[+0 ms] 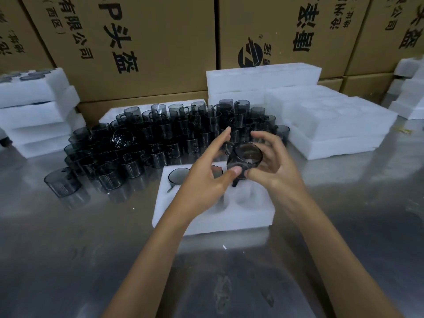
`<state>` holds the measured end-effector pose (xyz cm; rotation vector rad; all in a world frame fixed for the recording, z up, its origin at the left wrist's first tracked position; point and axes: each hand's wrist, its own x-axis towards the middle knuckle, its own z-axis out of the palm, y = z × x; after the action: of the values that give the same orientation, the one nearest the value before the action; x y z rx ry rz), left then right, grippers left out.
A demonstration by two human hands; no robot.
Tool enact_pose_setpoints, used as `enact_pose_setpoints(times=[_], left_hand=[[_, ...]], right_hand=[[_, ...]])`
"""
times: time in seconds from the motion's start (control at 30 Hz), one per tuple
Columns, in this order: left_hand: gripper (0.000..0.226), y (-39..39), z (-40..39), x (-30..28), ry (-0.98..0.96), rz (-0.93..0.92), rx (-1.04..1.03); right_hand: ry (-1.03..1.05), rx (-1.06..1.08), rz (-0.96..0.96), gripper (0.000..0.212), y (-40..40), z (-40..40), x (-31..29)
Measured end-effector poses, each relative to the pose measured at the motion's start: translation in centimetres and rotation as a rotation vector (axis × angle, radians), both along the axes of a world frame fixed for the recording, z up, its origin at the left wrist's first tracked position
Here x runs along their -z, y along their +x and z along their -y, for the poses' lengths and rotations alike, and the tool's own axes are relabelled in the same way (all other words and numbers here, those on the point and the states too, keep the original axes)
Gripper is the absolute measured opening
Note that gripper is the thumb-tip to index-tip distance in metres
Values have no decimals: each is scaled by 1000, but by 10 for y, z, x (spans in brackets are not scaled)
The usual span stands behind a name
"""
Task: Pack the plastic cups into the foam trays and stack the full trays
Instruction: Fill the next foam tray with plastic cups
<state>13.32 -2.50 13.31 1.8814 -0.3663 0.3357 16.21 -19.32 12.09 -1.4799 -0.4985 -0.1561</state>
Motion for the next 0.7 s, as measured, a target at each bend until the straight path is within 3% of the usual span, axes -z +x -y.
enact_pose_setpoints(times=[0.23, 0.4, 0.7], left_hand=[[66, -2, 3, 0, -25, -78, 18], [36, -5, -4, -6, -72, -185, 103], [24, -6, -8, -3, -102, -276, 159]], right_hand=[[-207, 97, 92, 68, -4, 2, 0], [-355, 264, 183, 65, -18, 3, 16], [-394, 335, 220, 69, -28, 0, 26]])
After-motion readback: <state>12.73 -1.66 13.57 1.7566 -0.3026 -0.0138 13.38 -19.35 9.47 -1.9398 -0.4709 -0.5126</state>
